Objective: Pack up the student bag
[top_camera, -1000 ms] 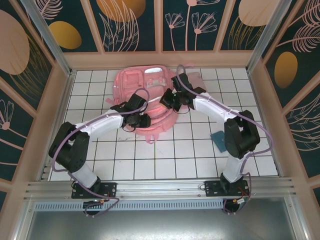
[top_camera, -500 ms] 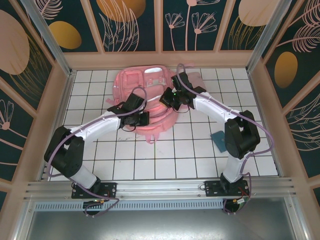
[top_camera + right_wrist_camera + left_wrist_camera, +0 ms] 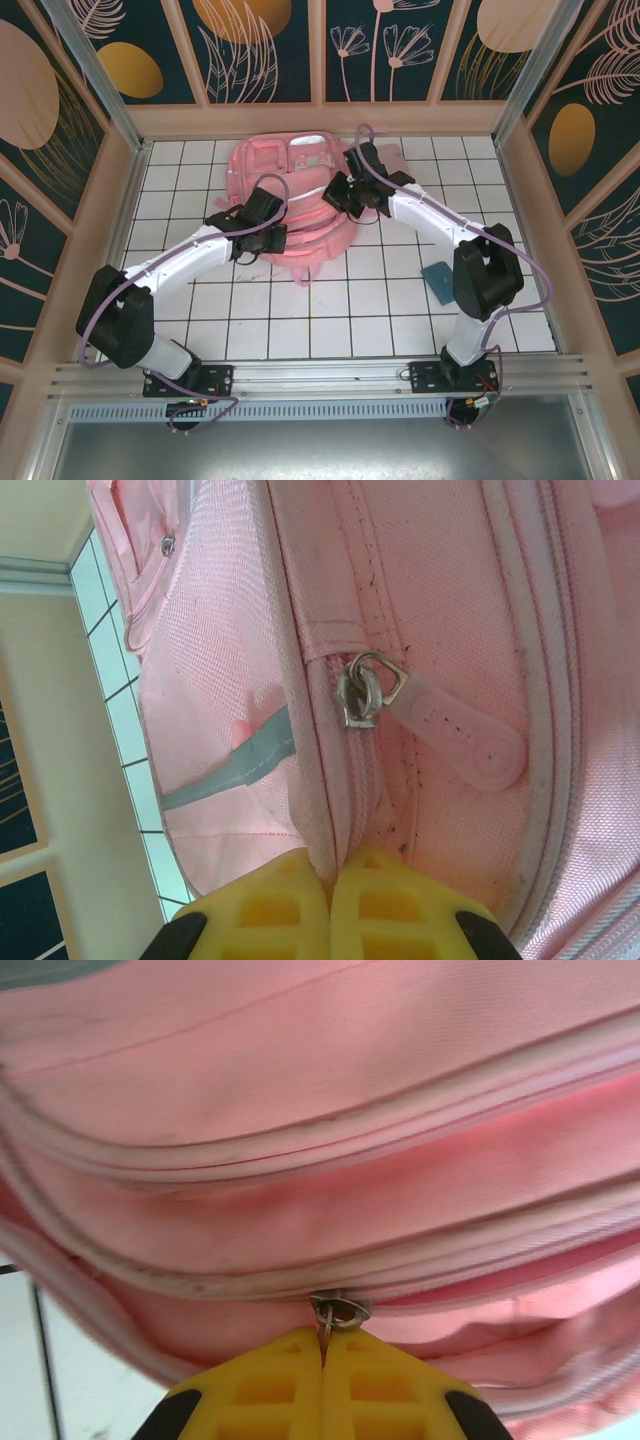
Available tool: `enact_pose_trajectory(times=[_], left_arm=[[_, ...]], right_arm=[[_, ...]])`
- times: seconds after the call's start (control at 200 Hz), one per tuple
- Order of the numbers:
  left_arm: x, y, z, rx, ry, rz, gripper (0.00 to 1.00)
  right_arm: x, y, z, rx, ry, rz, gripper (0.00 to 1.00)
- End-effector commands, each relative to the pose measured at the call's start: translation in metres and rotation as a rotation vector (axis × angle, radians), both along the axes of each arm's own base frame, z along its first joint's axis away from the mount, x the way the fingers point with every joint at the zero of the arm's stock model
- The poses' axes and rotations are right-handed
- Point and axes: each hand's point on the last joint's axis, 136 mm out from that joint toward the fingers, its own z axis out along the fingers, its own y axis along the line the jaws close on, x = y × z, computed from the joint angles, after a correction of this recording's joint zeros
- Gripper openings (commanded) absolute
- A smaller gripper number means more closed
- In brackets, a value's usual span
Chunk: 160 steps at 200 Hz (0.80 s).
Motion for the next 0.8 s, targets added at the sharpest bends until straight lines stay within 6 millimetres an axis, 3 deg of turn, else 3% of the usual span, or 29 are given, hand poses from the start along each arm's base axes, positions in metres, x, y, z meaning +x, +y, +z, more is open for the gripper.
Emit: enact_pose_trajectory(times=[0.0,0.215,0.36,0.39,0.47,0.796], left_arm=[[0.011,0.042,0.011,0.176,-0.062,0.101,0.0],[0.019,0.072,-0.004,0.249,-0.052,0.165,0.0],[0.032,0.091,-0.005,0.248,-0.075,0.218,0.0],[0.035,0.094,-0.003,0.247,-0.085,0.227,0.0],[0.047,0.103,0.001,0.231,-0.115,0.259,0.0],[0.094,0.106,0.026,0.186,-0.293,0.16,0.0]], right_arm=[[0.01,-0.02,0.042,-0.026,-0.123,-0.05,0.0],[0.004,-0.026,0.044,-0.052,-0.166,-0.022,0.0],[-0.002,-0.023,0.051,-0.028,-0.195,0.017,0.0],[0.005,-0.034,0.052,-0.028,-0.2,-0.005,0.0],[0.005,-0.032,0.054,-0.018,-0.214,0.022,0.0],[0.003,-0.018,0.04,-0.037,-0.244,0.199,0.0]])
